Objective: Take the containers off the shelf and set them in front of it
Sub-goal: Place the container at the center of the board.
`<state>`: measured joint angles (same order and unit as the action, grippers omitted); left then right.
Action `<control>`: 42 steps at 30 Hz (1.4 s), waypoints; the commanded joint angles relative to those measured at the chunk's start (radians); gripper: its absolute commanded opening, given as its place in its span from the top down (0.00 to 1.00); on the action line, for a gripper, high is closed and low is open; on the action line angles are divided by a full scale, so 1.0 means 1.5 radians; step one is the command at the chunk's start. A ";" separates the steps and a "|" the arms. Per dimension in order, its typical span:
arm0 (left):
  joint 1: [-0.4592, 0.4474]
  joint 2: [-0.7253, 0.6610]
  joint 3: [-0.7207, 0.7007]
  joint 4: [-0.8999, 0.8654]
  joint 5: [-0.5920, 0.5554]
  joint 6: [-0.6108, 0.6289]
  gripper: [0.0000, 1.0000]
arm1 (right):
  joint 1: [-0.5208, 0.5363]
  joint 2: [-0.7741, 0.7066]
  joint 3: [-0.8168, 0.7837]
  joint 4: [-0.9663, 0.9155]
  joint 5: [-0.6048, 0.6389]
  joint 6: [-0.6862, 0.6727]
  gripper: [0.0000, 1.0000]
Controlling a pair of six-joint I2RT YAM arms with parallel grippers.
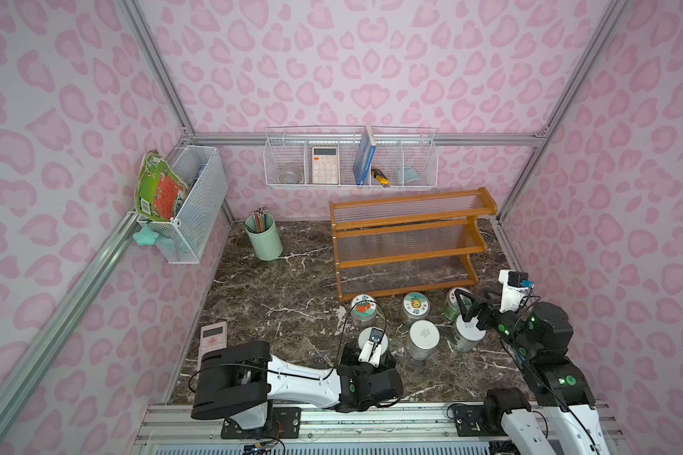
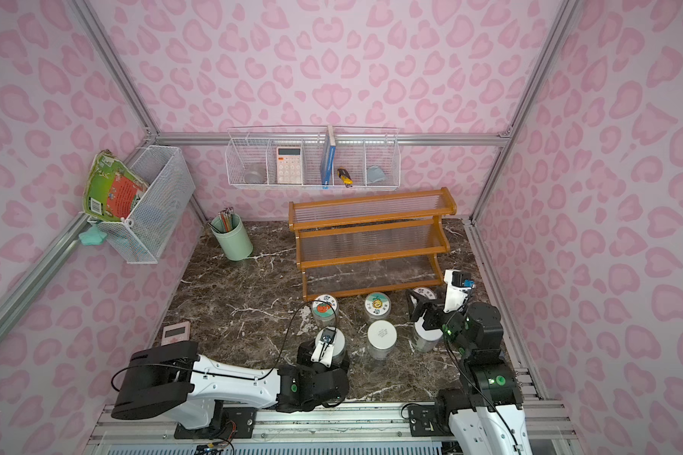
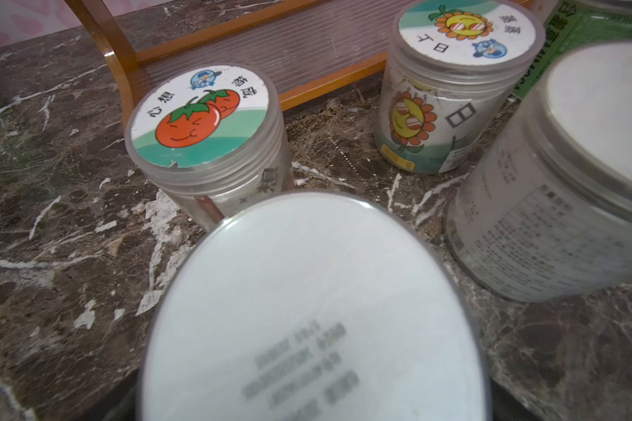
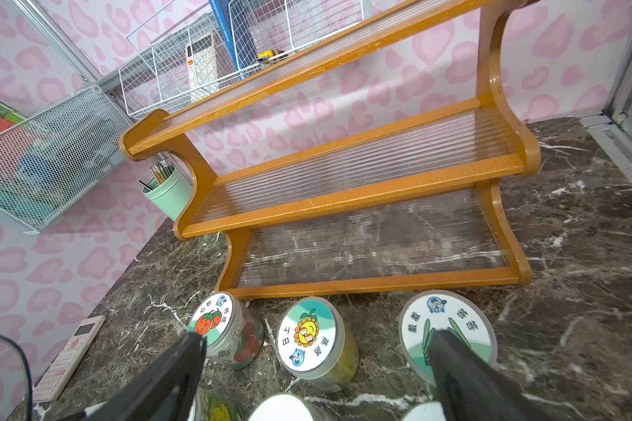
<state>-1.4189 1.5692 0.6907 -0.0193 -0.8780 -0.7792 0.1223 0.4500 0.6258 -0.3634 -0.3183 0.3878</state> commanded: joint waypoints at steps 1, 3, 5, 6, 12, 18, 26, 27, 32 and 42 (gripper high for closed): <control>-0.003 -0.003 0.016 -0.035 -0.020 -0.007 0.00 | 0.000 -0.002 -0.001 0.007 0.000 -0.006 0.01; -0.011 -0.003 0.032 -0.056 -0.039 -0.006 0.01 | 0.000 -0.002 -0.001 0.006 0.000 -0.006 0.01; -0.021 -0.004 0.050 -0.081 -0.058 -0.006 0.00 | 0.000 -0.003 -0.001 0.007 -0.001 -0.005 0.01; -0.025 -0.007 0.056 -0.092 -0.066 -0.009 0.01 | 0.000 -0.002 -0.001 0.008 -0.002 -0.005 0.01; -0.051 -0.040 0.087 -0.163 -0.110 -0.027 0.00 | 0.000 0.002 0.010 0.004 -0.001 -0.009 0.01; -0.060 -0.086 0.116 -0.323 -0.156 -0.104 0.00 | 0.000 0.007 0.018 -0.001 0.008 -0.014 0.01; -0.046 -0.224 0.159 -0.540 -0.253 -0.151 0.01 | -0.009 0.029 0.031 0.014 0.037 -0.034 0.01; -0.034 -0.239 0.173 -0.575 -0.264 -0.152 0.01 | -0.010 0.039 0.032 0.027 0.044 -0.034 0.01; 0.039 -0.333 0.184 -0.661 -0.301 -0.138 0.00 | -0.013 0.079 0.034 0.101 0.094 -0.038 0.01; 0.204 -0.628 -0.007 -0.312 -0.208 0.251 0.01 | -0.016 0.125 -0.035 0.240 0.246 -0.086 0.01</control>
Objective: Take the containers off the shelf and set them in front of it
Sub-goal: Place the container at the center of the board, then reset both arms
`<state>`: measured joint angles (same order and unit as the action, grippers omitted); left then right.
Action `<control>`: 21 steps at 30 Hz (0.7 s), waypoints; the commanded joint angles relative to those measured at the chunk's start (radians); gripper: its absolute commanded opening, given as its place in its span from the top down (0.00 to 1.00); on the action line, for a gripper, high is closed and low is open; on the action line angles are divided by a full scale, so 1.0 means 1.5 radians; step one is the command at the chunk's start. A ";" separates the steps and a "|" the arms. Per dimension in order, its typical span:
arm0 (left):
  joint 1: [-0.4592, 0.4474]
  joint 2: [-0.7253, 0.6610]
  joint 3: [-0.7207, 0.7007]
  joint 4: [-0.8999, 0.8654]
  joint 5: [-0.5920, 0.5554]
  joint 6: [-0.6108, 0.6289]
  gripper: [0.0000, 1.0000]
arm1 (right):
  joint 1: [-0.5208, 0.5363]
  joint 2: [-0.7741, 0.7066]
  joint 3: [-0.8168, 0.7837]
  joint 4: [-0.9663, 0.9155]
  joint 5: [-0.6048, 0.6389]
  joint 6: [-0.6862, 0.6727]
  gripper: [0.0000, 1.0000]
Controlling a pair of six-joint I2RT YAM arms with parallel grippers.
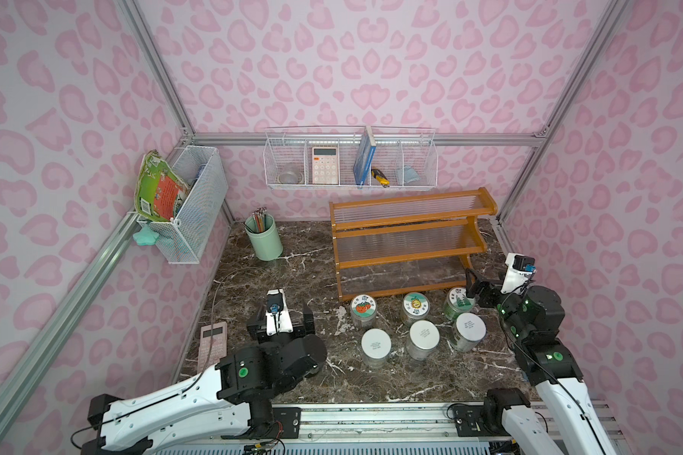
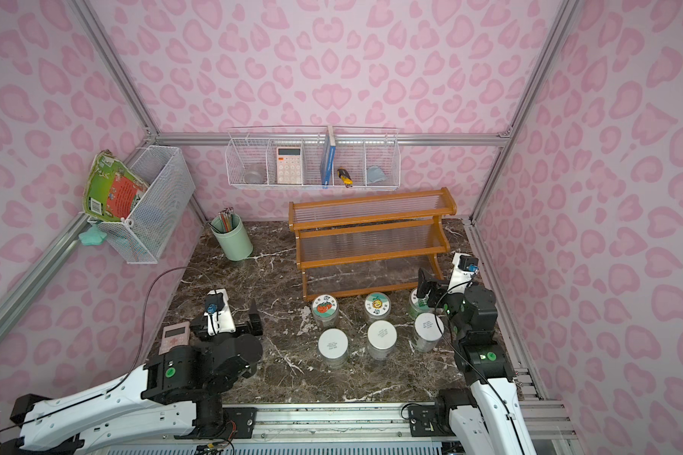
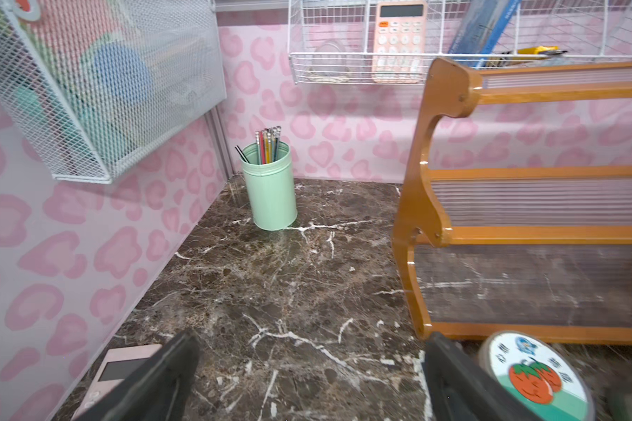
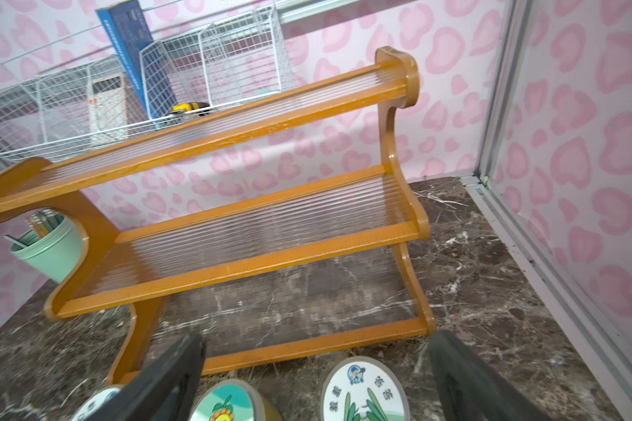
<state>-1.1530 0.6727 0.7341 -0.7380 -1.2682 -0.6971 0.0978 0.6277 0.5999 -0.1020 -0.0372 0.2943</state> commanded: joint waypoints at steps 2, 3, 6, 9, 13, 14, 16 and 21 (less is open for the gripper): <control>0.069 -0.045 -0.053 0.211 0.086 0.247 0.00 | -0.001 0.014 -0.046 0.099 0.079 -0.037 0.01; 0.095 -0.042 -0.051 0.210 0.104 0.253 0.00 | -0.001 0.019 -0.058 0.116 0.085 -0.042 0.01; 0.195 -0.018 -0.048 0.224 0.189 0.269 0.00 | 0.000 0.047 -0.097 0.175 0.101 -0.049 0.01; 0.286 0.009 -0.059 0.288 0.280 0.298 0.01 | -0.001 0.076 -0.136 0.245 0.125 -0.057 0.01; 0.396 0.066 -0.064 0.372 0.365 0.314 0.01 | -0.003 0.117 -0.173 0.336 0.164 -0.072 0.01; 0.421 0.087 -0.063 0.386 0.380 0.314 0.01 | -0.005 0.129 -0.182 0.364 0.172 -0.080 0.01; 0.458 0.121 -0.055 0.402 0.407 0.309 0.01 | -0.015 0.149 -0.195 0.405 0.175 -0.086 0.01; 0.553 0.183 -0.075 0.493 0.464 0.313 0.01 | -0.052 0.187 -0.236 0.509 0.154 -0.088 0.01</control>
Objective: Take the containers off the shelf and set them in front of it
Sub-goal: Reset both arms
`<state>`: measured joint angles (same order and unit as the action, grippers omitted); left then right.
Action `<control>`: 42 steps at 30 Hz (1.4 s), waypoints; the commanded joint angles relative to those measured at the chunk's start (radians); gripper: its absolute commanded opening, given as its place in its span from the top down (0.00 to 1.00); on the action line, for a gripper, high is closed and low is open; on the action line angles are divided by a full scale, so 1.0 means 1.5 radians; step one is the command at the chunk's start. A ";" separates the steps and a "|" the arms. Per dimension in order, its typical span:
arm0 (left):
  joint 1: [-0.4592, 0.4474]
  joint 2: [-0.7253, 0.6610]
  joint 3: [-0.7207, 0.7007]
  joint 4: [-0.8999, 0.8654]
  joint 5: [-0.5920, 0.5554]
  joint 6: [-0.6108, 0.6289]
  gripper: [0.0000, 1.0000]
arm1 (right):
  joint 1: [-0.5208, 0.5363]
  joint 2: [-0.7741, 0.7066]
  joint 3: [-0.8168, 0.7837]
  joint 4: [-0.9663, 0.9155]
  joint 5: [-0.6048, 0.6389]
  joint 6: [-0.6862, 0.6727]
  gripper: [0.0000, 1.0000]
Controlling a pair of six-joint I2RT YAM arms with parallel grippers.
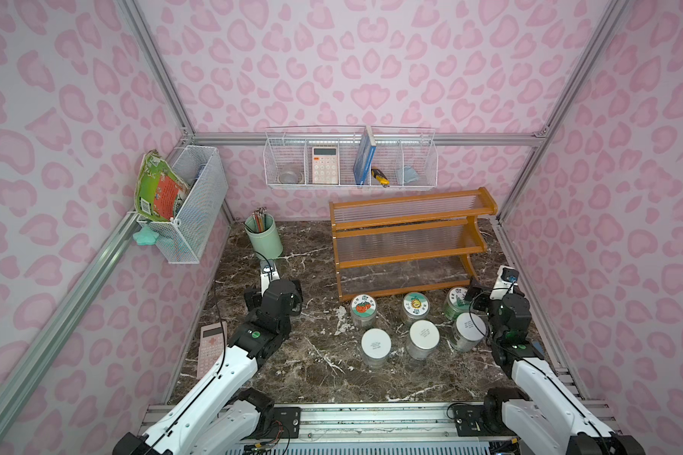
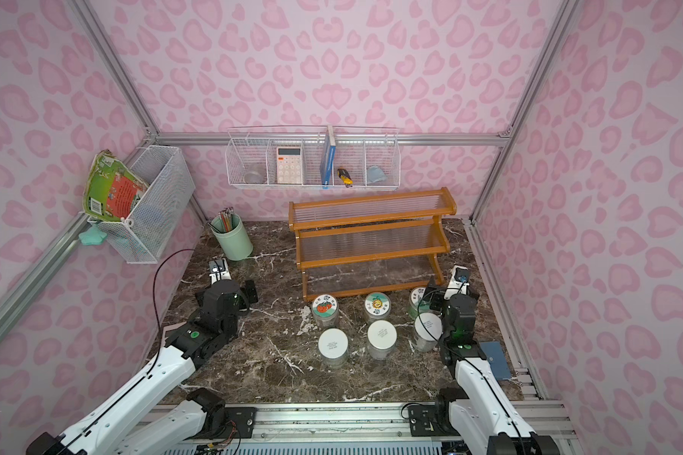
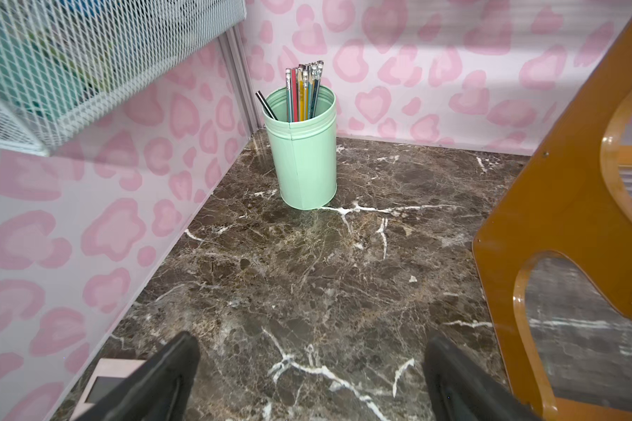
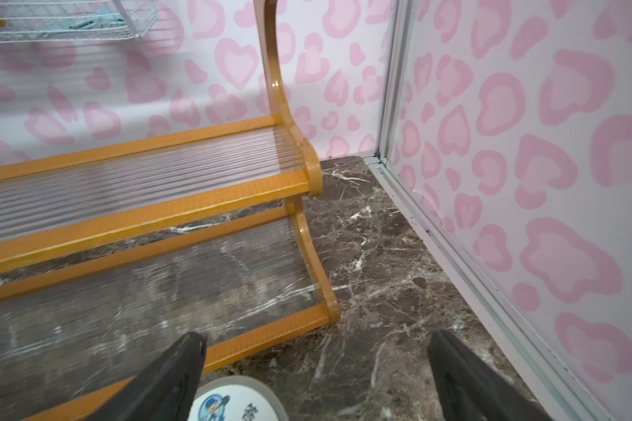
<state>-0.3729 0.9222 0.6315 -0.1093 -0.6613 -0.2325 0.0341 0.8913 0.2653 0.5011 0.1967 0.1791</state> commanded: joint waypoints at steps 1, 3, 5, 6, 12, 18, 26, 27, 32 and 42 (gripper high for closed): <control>0.056 0.025 -0.012 0.094 0.073 -0.002 0.01 | -0.018 0.020 -0.019 0.124 -0.016 -0.013 0.01; 0.088 0.037 -0.028 0.138 0.094 0.006 0.01 | -0.027 0.034 -0.030 0.147 -0.028 -0.010 0.01; 0.107 0.060 -0.039 0.164 0.092 0.020 0.01 | -0.029 0.046 -0.039 0.167 -0.028 -0.015 0.01; 0.116 0.072 -0.040 0.173 0.093 0.026 0.01 | -0.029 0.052 -0.041 0.177 -0.029 -0.020 0.01; 0.165 0.160 -0.073 0.298 0.119 0.069 0.01 | -0.028 0.086 -0.043 0.216 -0.021 -0.034 0.01; 0.205 0.233 -0.098 0.398 0.112 0.081 0.02 | -0.029 0.118 -0.068 0.287 -0.020 -0.048 0.01; 0.227 0.310 -0.108 0.491 0.142 0.094 0.01 | -0.028 0.150 -0.086 0.351 -0.012 -0.058 0.01; 0.228 0.319 -0.110 0.506 0.139 0.095 0.01 | -0.028 0.155 -0.088 0.360 -0.012 -0.060 0.01; 0.230 0.364 -0.109 0.549 0.136 0.105 0.01 | -0.028 0.210 -0.096 0.430 -0.025 -0.053 0.01; 0.230 0.406 -0.114 0.596 0.114 0.106 0.01 | -0.013 0.324 -0.120 0.588 -0.024 -0.083 0.01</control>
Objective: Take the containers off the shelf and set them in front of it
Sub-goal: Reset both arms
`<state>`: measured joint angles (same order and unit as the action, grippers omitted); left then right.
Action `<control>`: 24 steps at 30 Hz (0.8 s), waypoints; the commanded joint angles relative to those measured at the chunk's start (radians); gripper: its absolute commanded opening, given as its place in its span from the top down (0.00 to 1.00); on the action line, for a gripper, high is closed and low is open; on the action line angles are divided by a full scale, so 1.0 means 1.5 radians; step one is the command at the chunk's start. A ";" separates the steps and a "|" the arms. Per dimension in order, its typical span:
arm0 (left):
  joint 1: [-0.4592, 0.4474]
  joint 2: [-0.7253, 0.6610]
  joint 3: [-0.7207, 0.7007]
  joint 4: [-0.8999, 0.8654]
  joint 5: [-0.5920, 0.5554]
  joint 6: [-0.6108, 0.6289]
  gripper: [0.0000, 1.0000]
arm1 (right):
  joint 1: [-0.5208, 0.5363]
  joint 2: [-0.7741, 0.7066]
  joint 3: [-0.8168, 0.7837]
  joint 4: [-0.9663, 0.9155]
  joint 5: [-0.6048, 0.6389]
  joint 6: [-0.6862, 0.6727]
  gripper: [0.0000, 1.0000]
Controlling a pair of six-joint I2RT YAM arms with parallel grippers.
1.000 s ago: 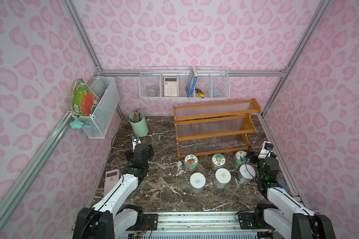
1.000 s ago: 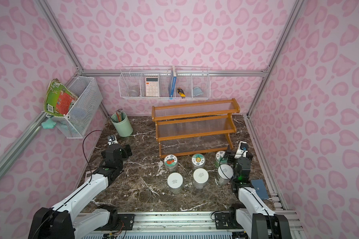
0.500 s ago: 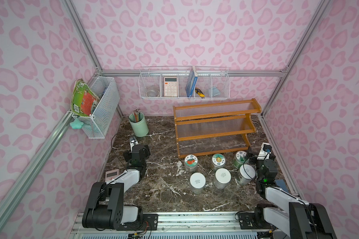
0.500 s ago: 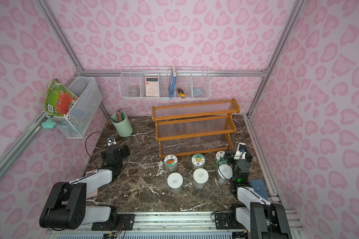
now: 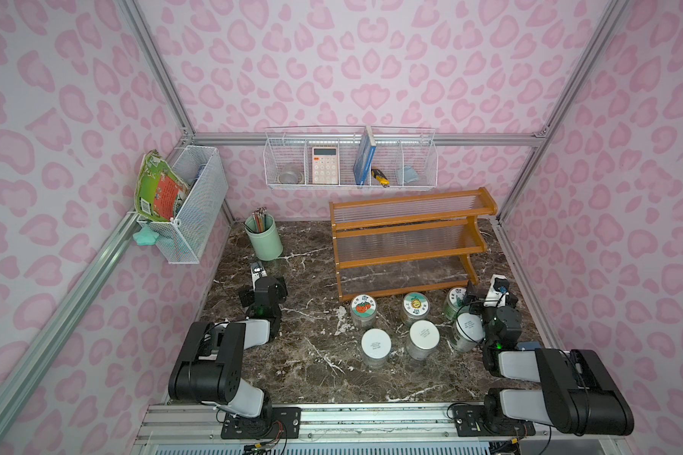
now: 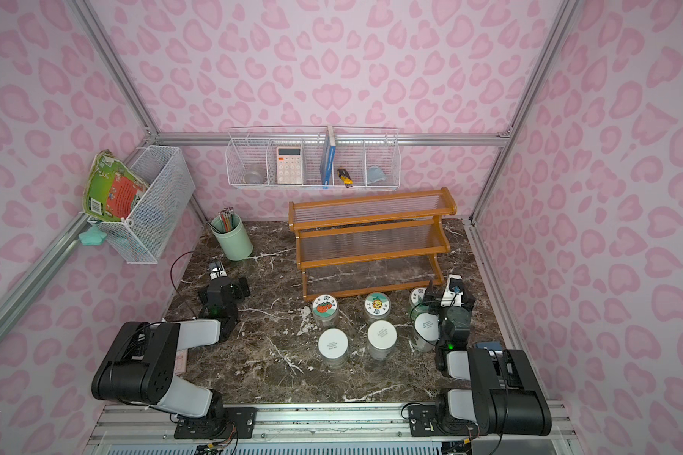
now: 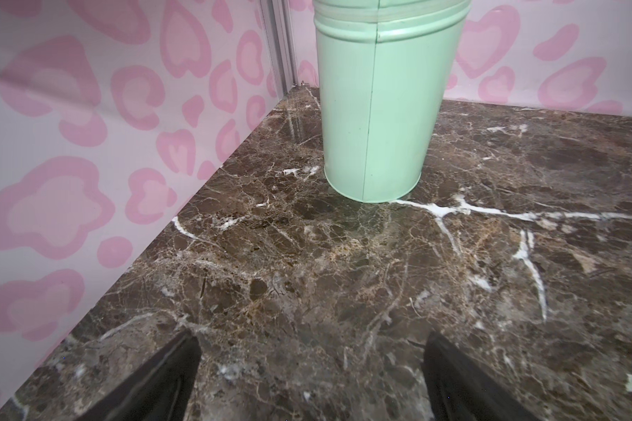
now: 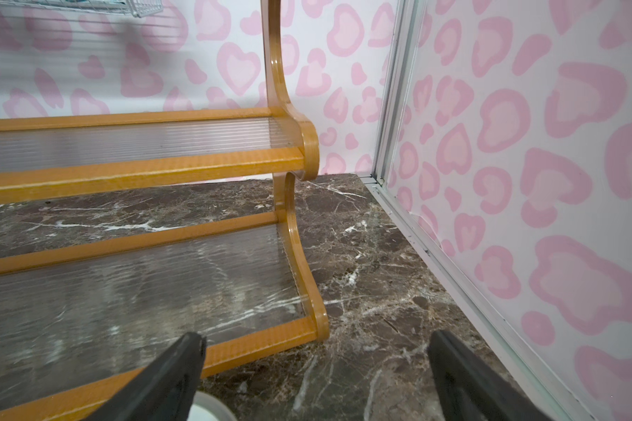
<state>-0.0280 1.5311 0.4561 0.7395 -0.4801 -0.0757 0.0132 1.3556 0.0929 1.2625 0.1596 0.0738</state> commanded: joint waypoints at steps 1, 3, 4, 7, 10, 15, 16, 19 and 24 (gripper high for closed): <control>0.001 0.001 0.002 0.033 -0.007 0.002 0.01 | 0.002 0.021 -0.009 0.093 0.002 -0.013 0.01; 0.001 -0.001 -0.001 0.036 -0.008 0.000 0.01 | 0.002 0.035 -0.013 0.115 0.006 -0.013 0.01; 0.001 -0.001 -0.003 0.039 -0.009 0.000 0.01 | 0.003 0.044 -0.018 0.132 0.005 -0.016 0.01; 0.001 -0.004 -0.011 0.051 -0.014 -0.002 0.01 | 0.013 0.062 -0.029 0.175 0.012 -0.027 0.01; 0.001 -0.004 -0.013 0.054 -0.015 -0.004 0.01 | 0.047 0.078 -0.017 0.174 0.078 -0.049 0.01; 0.001 -0.003 -0.013 0.055 -0.017 -0.003 0.01 | 0.089 0.101 -0.010 0.200 0.178 -0.061 0.01; 0.001 -0.004 -0.013 0.054 -0.017 -0.003 0.01 | 0.089 0.105 -0.011 0.208 0.179 -0.061 0.01; 0.001 -0.002 -0.011 0.051 -0.018 -0.004 0.01 | 0.089 0.111 -0.017 0.230 0.180 -0.062 0.01; 0.001 -0.003 -0.011 0.051 -0.018 -0.004 0.02 | 0.089 0.113 -0.019 0.235 0.181 -0.061 0.01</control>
<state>-0.0261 1.5303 0.4377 0.7883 -0.4992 -0.0792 0.1467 1.5230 0.0666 1.5646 0.4091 -0.0124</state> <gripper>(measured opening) 0.988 0.991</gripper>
